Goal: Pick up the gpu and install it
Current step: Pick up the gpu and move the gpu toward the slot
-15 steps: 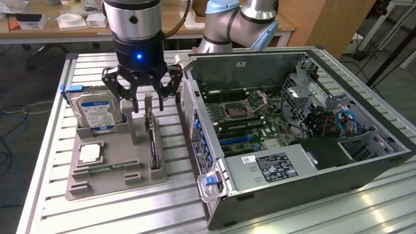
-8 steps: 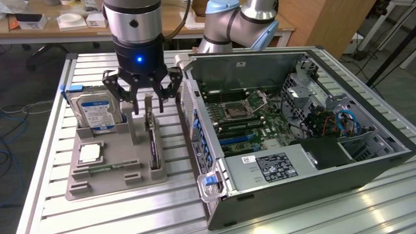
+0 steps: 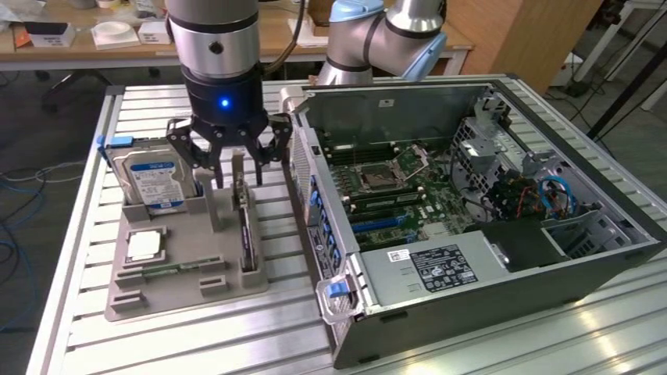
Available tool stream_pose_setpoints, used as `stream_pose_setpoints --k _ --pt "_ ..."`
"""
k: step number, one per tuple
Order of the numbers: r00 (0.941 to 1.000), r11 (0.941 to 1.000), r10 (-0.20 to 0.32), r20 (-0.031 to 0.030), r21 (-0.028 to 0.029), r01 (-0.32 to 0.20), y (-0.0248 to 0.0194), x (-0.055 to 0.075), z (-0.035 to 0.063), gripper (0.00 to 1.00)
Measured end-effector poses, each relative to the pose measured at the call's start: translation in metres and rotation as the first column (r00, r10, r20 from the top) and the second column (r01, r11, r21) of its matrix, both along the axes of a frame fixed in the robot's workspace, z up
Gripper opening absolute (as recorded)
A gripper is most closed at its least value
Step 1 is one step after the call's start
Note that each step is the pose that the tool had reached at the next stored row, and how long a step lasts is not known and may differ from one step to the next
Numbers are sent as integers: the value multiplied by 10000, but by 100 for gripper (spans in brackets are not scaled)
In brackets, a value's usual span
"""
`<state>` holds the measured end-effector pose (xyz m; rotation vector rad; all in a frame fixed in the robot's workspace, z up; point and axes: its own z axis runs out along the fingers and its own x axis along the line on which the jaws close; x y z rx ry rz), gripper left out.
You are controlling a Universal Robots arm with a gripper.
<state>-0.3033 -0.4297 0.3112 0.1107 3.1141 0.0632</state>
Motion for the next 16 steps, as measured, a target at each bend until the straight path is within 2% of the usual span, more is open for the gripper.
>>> stream_pose_setpoints --k 9,16 --pt "10000 10000 -1 0 -34 1 -1 -1 -95 56" --pt "10000 10000 0 0 -85 0 -29 0 -153 56"
